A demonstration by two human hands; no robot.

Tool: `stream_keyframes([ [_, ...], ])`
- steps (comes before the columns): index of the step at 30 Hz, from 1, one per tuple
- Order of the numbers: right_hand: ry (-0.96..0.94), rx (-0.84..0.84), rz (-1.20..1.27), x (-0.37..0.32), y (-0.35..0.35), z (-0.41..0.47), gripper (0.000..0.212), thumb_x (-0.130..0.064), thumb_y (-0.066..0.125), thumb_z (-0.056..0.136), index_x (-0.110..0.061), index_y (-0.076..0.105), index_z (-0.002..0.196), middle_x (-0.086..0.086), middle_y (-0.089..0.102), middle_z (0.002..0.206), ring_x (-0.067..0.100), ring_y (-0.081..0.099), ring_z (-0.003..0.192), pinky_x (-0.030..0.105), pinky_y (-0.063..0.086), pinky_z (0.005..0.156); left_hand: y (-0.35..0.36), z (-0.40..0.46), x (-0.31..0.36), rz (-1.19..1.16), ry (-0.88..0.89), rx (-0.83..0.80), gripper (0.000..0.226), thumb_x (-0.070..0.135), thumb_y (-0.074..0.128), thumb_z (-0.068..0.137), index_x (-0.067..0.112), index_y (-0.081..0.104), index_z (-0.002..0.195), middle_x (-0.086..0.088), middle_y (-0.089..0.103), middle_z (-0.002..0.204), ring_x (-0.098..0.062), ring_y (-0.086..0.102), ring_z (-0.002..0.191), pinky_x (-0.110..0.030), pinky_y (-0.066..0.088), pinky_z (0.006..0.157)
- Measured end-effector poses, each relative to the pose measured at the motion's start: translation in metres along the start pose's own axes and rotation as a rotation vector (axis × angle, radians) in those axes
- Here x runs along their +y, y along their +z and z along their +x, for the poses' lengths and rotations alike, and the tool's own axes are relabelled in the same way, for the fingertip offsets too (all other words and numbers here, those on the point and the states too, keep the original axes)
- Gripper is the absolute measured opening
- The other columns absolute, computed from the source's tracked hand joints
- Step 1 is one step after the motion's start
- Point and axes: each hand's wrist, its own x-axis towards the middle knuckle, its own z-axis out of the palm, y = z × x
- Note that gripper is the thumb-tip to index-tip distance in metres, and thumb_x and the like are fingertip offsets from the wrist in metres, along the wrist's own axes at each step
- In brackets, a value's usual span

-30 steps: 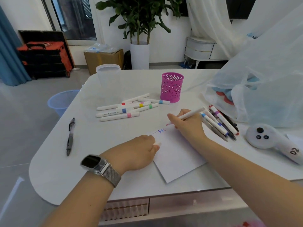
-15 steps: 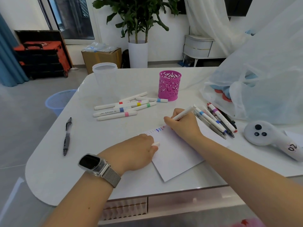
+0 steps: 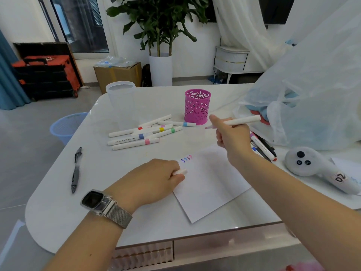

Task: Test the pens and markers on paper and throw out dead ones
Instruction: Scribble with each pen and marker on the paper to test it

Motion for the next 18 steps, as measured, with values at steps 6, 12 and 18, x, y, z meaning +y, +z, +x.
stream_keyframes([
  [6,0.018,-0.279,0.059,-0.031,-0.015,-0.024,0.027,-0.029,0.055,0.094,-0.008,0.071,0.091,0.010,0.069,0.071,0.016,0.061,0.059,0.024,0.052,0.055,-0.005,0.003,-0.005,-0.066,-0.090,0.333,0.017,0.048,0.055,0.087,0.035,0.061,0.078,0.013,0.058,0.079,-0.010,0.053,0.078,-0.028,0.042,0.064],
  [12,0.002,-0.467,0.045,-0.039,-0.010,-0.046,0.027,-0.011,0.047,0.096,-0.007,0.051,0.069,0.015,0.061,0.055,0.021,0.049,0.044,0.027,0.040,0.044,-0.008,0.002,0.004,-0.183,-0.114,0.534,0.010,0.048,0.066,0.079,0.038,0.064,0.078,0.020,0.060,0.072,-0.003,0.055,0.072,-0.027,0.046,0.065],
  [18,-0.058,-0.458,0.038,-0.039,-0.006,-0.047,0.033,-0.012,0.050,0.096,-0.010,0.047,0.063,0.012,0.058,0.052,0.018,0.047,0.042,0.024,0.037,0.042,-0.009,0.002,0.004,-0.246,-0.117,0.600,0.011,0.044,0.070,0.077,0.034,0.070,0.079,0.022,0.060,0.068,-0.004,0.055,0.068,-0.028,0.046,0.065],
])
